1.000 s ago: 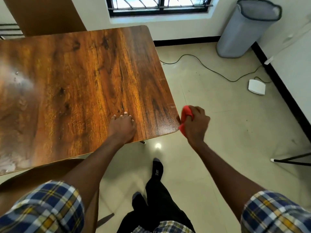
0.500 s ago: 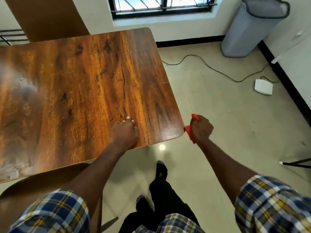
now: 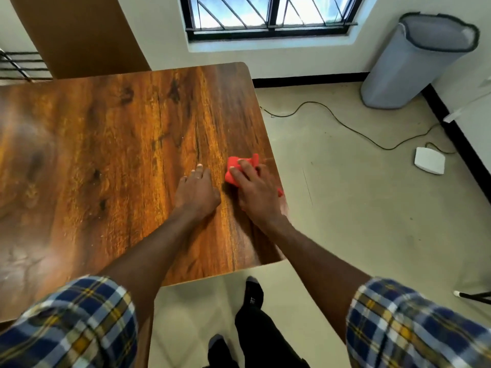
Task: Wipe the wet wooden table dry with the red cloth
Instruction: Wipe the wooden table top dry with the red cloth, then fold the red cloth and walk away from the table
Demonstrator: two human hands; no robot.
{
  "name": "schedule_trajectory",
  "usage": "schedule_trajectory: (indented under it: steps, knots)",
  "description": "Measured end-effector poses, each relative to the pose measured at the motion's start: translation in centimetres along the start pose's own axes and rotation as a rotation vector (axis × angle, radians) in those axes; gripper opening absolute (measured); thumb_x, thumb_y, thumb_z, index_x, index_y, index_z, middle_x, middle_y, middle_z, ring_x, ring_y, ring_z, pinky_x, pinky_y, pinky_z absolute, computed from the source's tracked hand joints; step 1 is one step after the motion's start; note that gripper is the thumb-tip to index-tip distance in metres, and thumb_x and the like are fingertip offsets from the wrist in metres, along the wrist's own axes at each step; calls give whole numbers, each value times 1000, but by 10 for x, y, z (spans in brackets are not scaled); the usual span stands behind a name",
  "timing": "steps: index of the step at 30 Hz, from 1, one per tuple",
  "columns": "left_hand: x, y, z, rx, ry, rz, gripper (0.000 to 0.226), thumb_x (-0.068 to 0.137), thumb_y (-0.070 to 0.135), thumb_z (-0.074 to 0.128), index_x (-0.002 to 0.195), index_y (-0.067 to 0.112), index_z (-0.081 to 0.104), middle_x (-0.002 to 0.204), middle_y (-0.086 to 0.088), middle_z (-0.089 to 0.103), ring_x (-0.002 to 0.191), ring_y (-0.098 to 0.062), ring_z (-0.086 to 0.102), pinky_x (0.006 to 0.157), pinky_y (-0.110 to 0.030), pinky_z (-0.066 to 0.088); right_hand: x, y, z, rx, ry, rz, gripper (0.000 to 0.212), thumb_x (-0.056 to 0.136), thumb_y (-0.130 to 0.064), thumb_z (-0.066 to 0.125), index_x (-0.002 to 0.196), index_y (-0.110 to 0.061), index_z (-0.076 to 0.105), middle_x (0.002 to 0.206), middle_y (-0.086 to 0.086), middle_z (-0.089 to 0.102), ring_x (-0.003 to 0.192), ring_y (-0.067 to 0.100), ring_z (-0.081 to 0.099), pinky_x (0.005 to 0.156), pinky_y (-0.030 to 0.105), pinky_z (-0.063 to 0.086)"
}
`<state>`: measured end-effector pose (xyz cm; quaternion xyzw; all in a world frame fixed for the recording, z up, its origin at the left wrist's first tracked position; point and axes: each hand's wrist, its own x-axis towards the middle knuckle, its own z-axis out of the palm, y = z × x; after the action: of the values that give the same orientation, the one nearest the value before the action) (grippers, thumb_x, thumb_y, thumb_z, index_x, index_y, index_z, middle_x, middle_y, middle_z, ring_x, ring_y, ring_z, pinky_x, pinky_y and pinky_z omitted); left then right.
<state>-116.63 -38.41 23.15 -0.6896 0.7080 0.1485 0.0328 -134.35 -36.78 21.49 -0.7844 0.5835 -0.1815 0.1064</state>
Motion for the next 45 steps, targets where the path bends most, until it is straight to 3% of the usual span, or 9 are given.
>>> schedule_trajectory:
  steps: [5, 9, 12, 18, 24, 32, 36, 40, 45]
  knots:
    - [-4, -7, 16, 90, -72, 56, 70, 106, 42, 39, 164, 9, 15, 173, -15, 12, 158, -31, 22, 125, -46, 29, 38, 43, -1, -116, -237, -46, 54, 100, -44, 62, 151, -32, 52, 157, -1, 52, 140, 38, 44, 104, 56, 49]
    - [-1, -8, 10, 115, -117, 69, 71, 107, 42, 36, 165, 8, 12, 173, -17, 10, 158, -32, 21, 126, -46, 27, 22, 100, -24, -54, -176, 485, 32, 93, -36, 72, 125, -30, 67, 111, -6, 75, 104, 25, 67, 87, 37, 54]
    - [1, -6, 4, 38, -176, 46, 71, 106, 40, 37, 165, 9, 13, 173, -17, 10, 159, -32, 20, 127, -47, 25, -30, 141, -51, 473, -160, 1086, 33, 100, -33, 64, 115, -6, 73, 75, 4, 73, 57, 19, 71, 65, 24, 58]
    - [-21, -4, -16, -281, -124, -24, 55, 101, 33, 52, 152, 13, 43, 157, -15, 45, 143, -32, 45, 117, -51, 39, -144, 182, -52, 682, 222, 1499, 33, 67, -42, 66, 82, -15, 79, 87, 18, 77, 87, 43, 75, 91, 56, 62]
    - [-85, 23, -20, -686, 94, -112, 32, 104, 31, 53, 124, 12, 67, 115, -8, 70, 103, -23, 65, 93, -41, 53, -87, 45, -99, 1040, 356, 1087, 43, 90, -1, 68, 131, -13, 72, 127, 9, 73, 109, 25, 68, 103, 44, 54]
    - [-185, 25, -82, -1543, -125, -190, 36, 104, 55, 47, 112, 29, 71, 106, 6, 76, 99, -13, 71, 86, -31, 56, -101, -130, -132, 891, -52, 417, 45, 99, -22, 73, 143, -28, 64, 135, -11, 68, 119, 4, 64, 98, 26, 55]
    - [-237, -3, -71, -1675, -41, -187, 45, 82, 46, 80, 119, 21, 74, 112, -6, 79, 112, -28, 72, 104, -46, 55, -141, -177, -137, 976, -117, 384, 37, 101, -22, 71, 136, -34, 65, 129, -15, 69, 119, 4, 65, 101, 30, 56]
    - [-297, -25, -66, -1793, 4, -254, 45, 82, 32, 80, 126, 22, 73, 121, -10, 76, 119, -32, 67, 111, -54, 49, -180, -205, -144, 1055, -35, 537, 40, 103, -19, 69, 142, -22, 61, 131, -3, 68, 107, -2, 64, 84, 20, 54]
    - [-367, -27, -73, -1992, 58, -233, 45, 94, 18, 72, 137, 9, 64, 132, -16, 71, 124, -29, 66, 108, -43, 53, -231, -239, -162, 1488, -277, 698, 37, 104, -45, 60, 131, -22, 67, 116, 2, 79, 105, 19, 75, 89, 43, 62]
